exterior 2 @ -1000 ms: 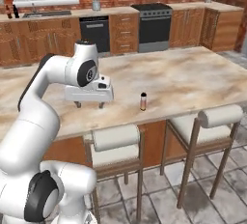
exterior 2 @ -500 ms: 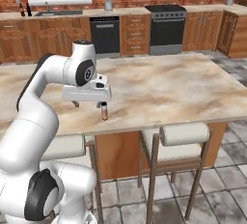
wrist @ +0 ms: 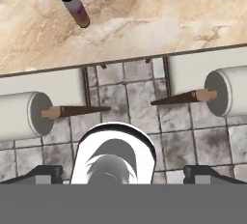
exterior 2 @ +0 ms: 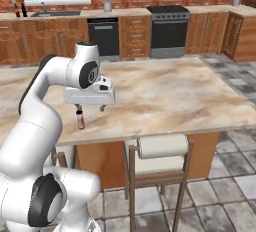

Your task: Place the large bottle from the dining counter next to the other large bottle outside the sink, and place the small bottle from the dining counter next to the other small bottle inside the sink.

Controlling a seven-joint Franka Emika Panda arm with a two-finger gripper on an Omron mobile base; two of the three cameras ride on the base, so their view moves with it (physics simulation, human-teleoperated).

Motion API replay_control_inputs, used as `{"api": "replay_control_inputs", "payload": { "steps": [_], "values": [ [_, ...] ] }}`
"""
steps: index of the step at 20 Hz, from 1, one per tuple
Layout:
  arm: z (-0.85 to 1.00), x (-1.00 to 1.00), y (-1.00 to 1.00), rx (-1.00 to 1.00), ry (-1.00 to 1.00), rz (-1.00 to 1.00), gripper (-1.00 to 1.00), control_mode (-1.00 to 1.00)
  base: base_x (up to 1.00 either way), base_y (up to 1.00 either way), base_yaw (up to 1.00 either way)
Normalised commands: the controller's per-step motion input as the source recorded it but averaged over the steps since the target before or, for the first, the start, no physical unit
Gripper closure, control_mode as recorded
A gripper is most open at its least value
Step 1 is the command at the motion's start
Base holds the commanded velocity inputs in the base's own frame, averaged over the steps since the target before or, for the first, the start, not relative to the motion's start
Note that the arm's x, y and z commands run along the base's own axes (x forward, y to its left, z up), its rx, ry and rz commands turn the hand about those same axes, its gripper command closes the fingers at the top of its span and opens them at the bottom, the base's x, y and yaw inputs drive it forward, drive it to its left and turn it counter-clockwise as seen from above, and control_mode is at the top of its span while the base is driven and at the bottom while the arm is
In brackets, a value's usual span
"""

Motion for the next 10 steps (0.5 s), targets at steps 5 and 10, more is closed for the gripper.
{"api": "replay_control_inputs", "payload": {
  "steps": [5, 10],
  "values": [
    [0.00, 0.00, 0.00, 0.00, 0.00, 0.00, -1.00, 1.00, 0.41, 0.11, 0.23],
    [0.00, 0.00, 0.00, 0.00, 0.00, 0.00, -1.00, 1.00, 0.70, -0.01, 0.34]
  ]
}}
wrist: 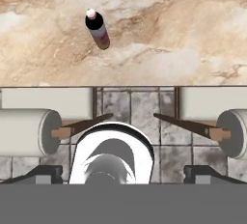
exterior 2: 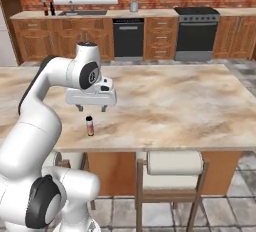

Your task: Place the large bottle from the dining counter next to the other large bottle outside the sink, and place the small bottle from the dining counter next to the other small bottle inside the sink.

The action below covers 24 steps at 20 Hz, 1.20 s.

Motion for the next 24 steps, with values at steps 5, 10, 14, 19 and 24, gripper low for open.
{"api": "replay_control_inputs", "payload": {
  "steps": [5, 10, 14, 19, 24],
  "values": [
    [0.00, 0.00, 0.00, 0.00, 0.00, 0.00, -1.00, 1.00, 0.67, -0.04, 0.33],
    [0.00, 0.00, 0.00, 0.00, 0.00, 0.00, -1.00, 1.00, 0.19, -0.11, 0.12],
    [0.00, 0.00, 0.00, 0.00, 0.00, 0.00, -1.00, 1.00, 0.00, 0.00, 0.00],
    [0.00, 0.00, 0.00, 0.00, 0.00, 0.00, -1.00, 1.00, 0.00, 0.00, 0.00],
    [0.00, 0.00, 0.00, 0.00, 0.00, 0.00, -1.00, -1.00, 0.00, 0.00, 0.00]
  ]
}}
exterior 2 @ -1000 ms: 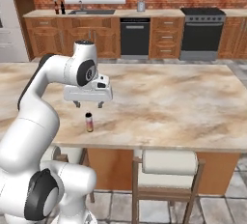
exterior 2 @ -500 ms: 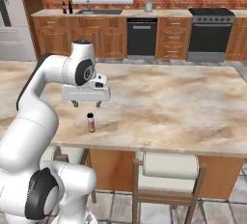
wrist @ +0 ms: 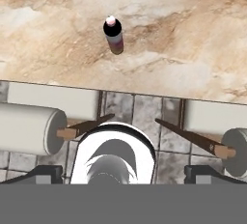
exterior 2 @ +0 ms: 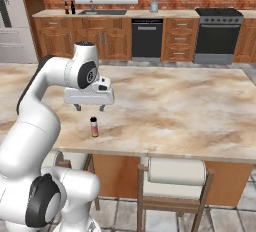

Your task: Place the large bottle from the dining counter next to the other large bottle outside the sink, and place the small bottle from the dining counter next to the other small bottle inside the sink.

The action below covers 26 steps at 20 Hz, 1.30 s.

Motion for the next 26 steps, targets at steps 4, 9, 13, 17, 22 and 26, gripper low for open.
{"api": "replay_control_inputs", "payload": {
  "steps": [4, 9, 13, 17, 22, 26],
  "values": [
    [0.00, 0.17, 0.05, 0.00, 0.00, 0.00, -1.00, -1.00, 0.00, 0.00, 0.00],
    [0.00, 0.33, 0.08, 0.00, -0.05, 0.00, -1.00, -1.00, 0.00, 0.00, 0.00],
    [0.00, 0.25, 0.26, 0.00, -0.16, 0.00, -1.00, -1.00, 0.00, 0.00, 0.00],
    [-0.06, 0.18, 0.21, 0.00, -0.09, -0.02, -1.00, -1.00, 0.00, 0.00, 0.00],
    [-0.18, 0.13, 0.30, 0.00, -0.03, -0.07, -1.00, -1.00, 0.00, 0.00, 0.00],
    [-0.18, 0.28, 0.23, -0.01, 0.00, -0.13, -1.00, -1.00, 0.00, 0.00, 0.00]
  ]
}}
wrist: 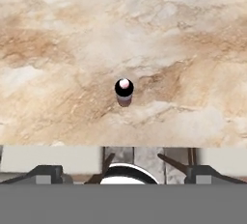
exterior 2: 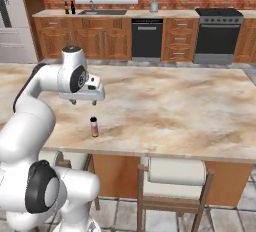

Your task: Place the large bottle from the dining counter next to the other large bottle outside the sink, and place the small bottle from the dining counter next to the other small bottle inside the sink.

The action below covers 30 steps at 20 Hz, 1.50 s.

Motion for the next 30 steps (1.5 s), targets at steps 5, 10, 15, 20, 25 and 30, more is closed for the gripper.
{"api": "replay_control_inputs", "payload": {
  "steps": [5, 10, 15, 20, 25, 30],
  "values": [
    [-0.12, 0.55, 0.12, -0.06, 0.12, -0.13, -1.00, -1.00, 0.00, 0.00, 0.00],
    [-0.15, 0.48, 0.00, -0.02, 0.11, -0.09, -1.00, -1.00, 0.00, 0.00, 0.00],
    [-0.05, 0.15, 0.00, 0.00, 0.12, -0.04, -1.00, -1.00, 0.00, 0.00, 0.00],
    [-0.11, 0.00, 0.00, 0.06, 0.11, 0.03, -1.00, -1.00, 0.00, 0.00, 0.00],
    [-0.17, 0.00, 0.00, 0.01, 0.07, 0.14, -1.00, -1.00, 0.00, 0.00, 0.00],
    [-0.10, 0.04, 0.00, 0.00, 0.00, 0.12, -1.00, -1.00, 0.00, 0.00, 0.00]
  ]
}}
